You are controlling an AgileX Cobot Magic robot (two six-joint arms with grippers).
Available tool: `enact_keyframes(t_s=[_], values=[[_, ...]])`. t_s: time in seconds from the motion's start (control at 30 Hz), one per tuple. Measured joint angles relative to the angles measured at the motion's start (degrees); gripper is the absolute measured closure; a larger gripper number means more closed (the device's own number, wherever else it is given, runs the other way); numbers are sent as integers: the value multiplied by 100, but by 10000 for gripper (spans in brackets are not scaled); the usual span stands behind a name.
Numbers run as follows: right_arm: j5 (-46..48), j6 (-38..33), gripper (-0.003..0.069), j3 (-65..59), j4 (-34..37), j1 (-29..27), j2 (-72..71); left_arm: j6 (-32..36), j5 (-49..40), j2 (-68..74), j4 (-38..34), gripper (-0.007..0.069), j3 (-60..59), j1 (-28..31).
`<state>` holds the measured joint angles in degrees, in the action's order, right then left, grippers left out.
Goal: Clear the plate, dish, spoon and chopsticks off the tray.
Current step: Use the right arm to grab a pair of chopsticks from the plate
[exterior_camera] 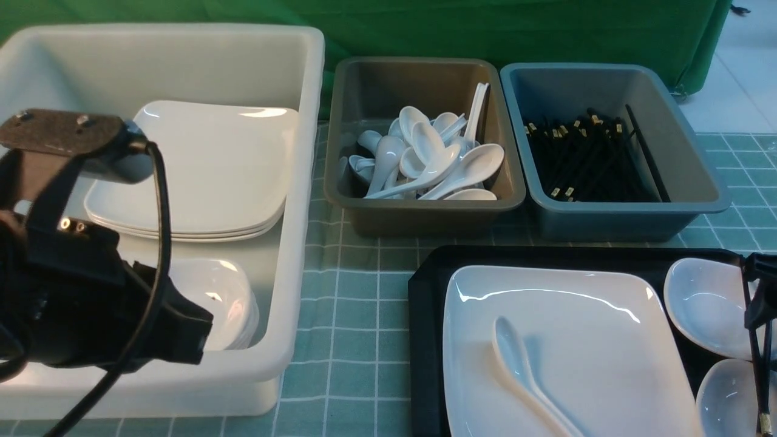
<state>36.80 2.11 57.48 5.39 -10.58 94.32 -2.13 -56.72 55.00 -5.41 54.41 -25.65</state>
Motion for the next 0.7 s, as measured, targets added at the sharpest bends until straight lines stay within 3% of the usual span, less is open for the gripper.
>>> enact_keyframes(t_s=[0.43, 0.53, 0.7], values=[[-615, 0, 137, 0, 160, 75, 421, 0, 23, 0, 128, 624, 0, 0], [-663, 0, 183, 0, 167, 98, 421, 0, 30, 0, 128, 624, 0, 0], [-675, 0, 351, 0, 162, 98, 426, 0, 30, 0, 128, 624, 0, 0]])
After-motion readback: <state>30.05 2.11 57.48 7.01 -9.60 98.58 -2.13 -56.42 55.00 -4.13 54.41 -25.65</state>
